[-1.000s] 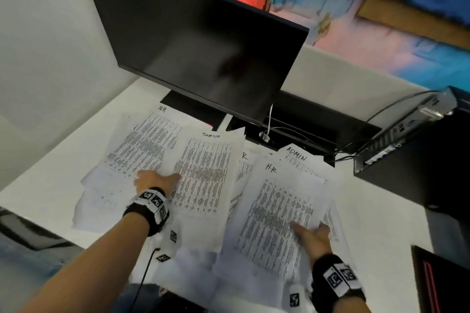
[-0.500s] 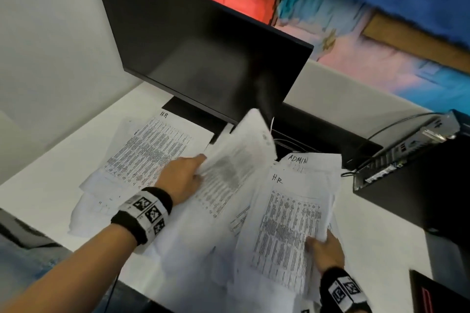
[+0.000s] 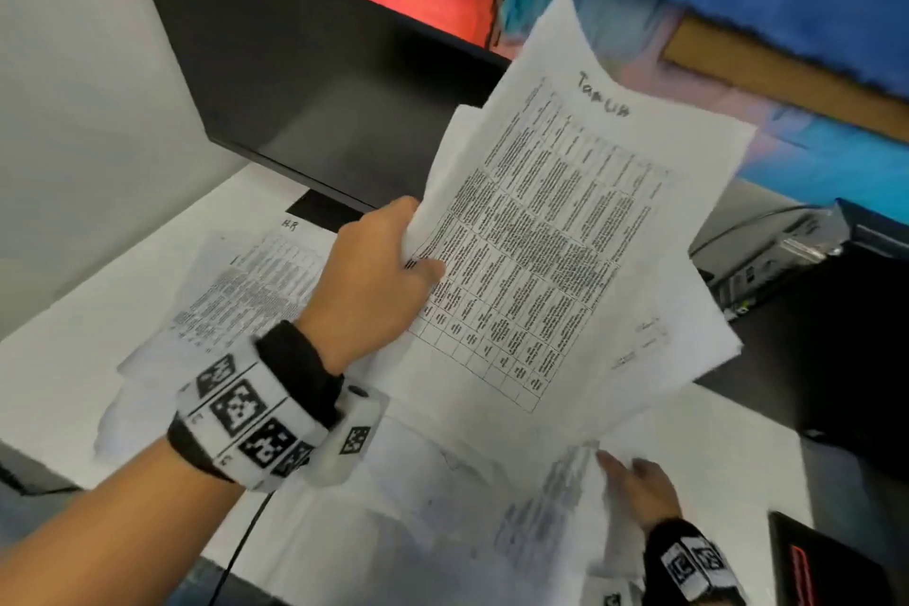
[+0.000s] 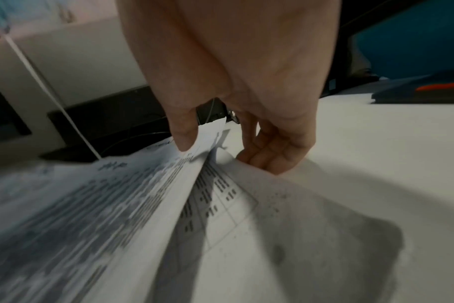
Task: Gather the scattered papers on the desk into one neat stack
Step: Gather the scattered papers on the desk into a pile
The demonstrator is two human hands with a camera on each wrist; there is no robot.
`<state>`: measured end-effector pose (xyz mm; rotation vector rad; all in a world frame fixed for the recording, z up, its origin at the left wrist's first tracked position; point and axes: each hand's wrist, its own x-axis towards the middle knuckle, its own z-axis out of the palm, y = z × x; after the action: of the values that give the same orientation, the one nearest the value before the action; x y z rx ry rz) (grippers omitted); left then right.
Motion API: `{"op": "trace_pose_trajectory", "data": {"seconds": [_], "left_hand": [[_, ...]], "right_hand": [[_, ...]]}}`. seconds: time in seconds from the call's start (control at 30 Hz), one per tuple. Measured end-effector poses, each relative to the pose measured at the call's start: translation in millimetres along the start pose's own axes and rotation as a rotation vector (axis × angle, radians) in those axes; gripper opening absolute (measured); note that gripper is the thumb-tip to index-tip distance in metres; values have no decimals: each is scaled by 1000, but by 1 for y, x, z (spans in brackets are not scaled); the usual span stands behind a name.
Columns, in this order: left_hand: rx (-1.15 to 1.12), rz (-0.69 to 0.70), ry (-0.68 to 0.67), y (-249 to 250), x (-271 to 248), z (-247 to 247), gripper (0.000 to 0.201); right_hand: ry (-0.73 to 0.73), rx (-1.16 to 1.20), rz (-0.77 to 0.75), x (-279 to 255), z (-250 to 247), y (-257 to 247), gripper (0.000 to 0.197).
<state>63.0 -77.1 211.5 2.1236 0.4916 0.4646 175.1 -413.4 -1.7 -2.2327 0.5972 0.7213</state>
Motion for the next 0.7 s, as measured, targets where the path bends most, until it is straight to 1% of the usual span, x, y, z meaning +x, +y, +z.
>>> {"op": "trace_pose_trajectory", "data": {"seconds": [0.03, 0.07, 0.1, 0.17, 0.2, 0.23, 0.27, 0.3, 0.33, 0.37, 0.43, 0.47, 0.53, 0.57, 0.6, 0.63, 0.67, 0.7], "left_hand": [[-1, -26, -17, -8, 4, 13, 19], [9, -68, -46, -19, 7, 29, 21], [38, -124, -86, -31, 9, 45, 23], [130, -251, -172, -63, 10, 80, 28], [193, -321, -218, -81, 10, 95, 37], [278, -402, -268, -99, 7, 107, 52], [376, -488, -308, -115, 5, 116, 71], [454, -567, -343, -130, 2, 122, 88], [485, -618, -371, -141, -1, 126, 100], [464, -632, -398, -151, -3, 131, 107], [349, -606, -470, -163, -5, 138, 109], [290, -602, -524, -167, -7, 141, 109], [184, -610, -636, -167, -10, 146, 106], [136, -619, -680, -168, -11, 148, 106], [91, -628, -702, -172, -12, 150, 109], [48, -634, -700, -176, -12, 151, 114], [14, -638, -678, -184, -12, 153, 117], [4, -623, -660, -187, -13, 153, 116]], "right_hand": [[-11, 44, -3, -1, 1, -2, 49], [-17, 90, -16, -2, 3, -2, 43], [-22, 128, -22, -3, 6, -1, 49], [-50, 219, -22, 4, 14, 6, 78], [-98, 311, -5, 24, 21, 18, 93], [-140, 407, 24, 37, 26, 26, 107], [-186, 492, 45, 45, 30, 31, 112], [-206, 553, 55, 51, 34, 35, 110], [-240, 581, 54, 47, 37, 33, 106], [-271, 584, 37, 35, 40, 27, 102], [-267, 550, -8, 9, 45, 10, 99], [-259, 537, -30, -4, 48, 3, 91], [-263, 503, -59, -13, 54, -2, 63], [-257, 474, -70, -18, 54, -3, 53], [-239, 458, -83, -19, 55, -2, 48], [-221, 457, -99, -22, 53, 0, 47], [-216, 475, -113, -24, 51, 2, 50], [-222, 509, -127, -28, 46, 4, 57]]}}
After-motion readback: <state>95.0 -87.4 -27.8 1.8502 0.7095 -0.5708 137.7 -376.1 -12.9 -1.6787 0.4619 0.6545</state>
